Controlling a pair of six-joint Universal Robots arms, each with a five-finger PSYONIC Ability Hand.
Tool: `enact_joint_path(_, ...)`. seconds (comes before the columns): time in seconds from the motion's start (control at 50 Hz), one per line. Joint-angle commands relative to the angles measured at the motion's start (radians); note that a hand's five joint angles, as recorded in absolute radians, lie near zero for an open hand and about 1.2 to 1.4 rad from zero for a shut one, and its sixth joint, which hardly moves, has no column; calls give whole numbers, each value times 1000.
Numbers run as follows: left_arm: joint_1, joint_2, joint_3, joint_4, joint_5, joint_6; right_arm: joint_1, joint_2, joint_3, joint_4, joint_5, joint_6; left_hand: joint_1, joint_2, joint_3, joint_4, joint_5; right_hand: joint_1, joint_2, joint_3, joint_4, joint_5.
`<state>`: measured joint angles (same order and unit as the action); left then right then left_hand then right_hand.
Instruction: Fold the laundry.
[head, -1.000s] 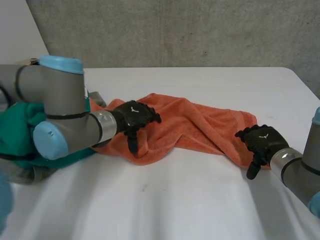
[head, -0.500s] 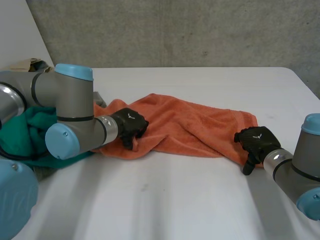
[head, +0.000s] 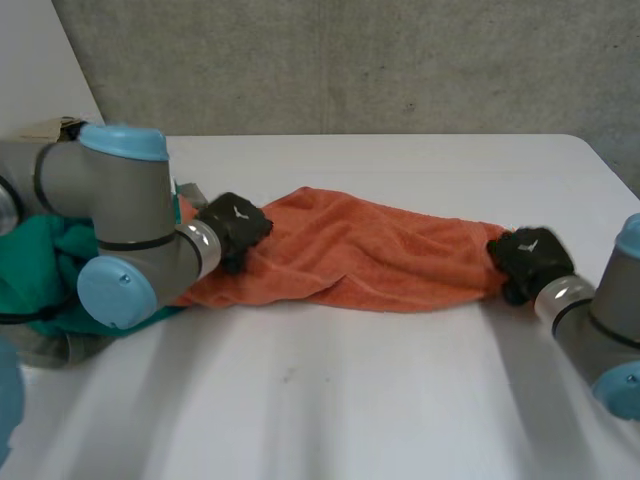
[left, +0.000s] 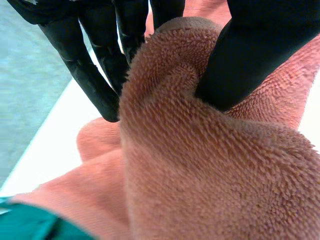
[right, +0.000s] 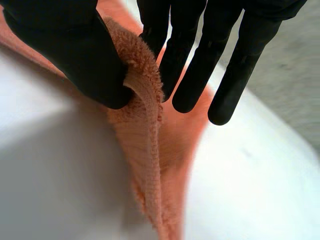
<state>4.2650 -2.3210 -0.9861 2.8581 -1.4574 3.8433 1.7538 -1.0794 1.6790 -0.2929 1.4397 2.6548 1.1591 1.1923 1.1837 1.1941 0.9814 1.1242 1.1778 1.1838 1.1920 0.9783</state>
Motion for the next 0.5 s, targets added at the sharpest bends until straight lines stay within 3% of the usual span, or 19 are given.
enact_joint_path(0.02,9,217,-127,102,-101,-82,-78,-163,-63,14,7,17,237,204,213,202,240,272,218,213,204,243)
enact_joint_path(0.2,75,518,-289,213,-101,-246,-186,-378,-312,380,-45,24,237,204,213,202,240,272,218,213,204,243)
enact_joint_path(0.3,130,598,-333,182,-84,-310,-244,-393,-507,646,-74,8,237,204,213,202,240,272,218,213,204,243)
enact_joint_path(0.38,138,514,-332,100,-34,-306,-220,-271,-626,858,-127,-82,237,204,213,202,240,272,218,213,204,243)
enact_joint_path(0.5,128,298,-212,109,-27,-297,-157,-96,-711,905,-93,-208,237,204,213,202,240,272,218,213,204,243)
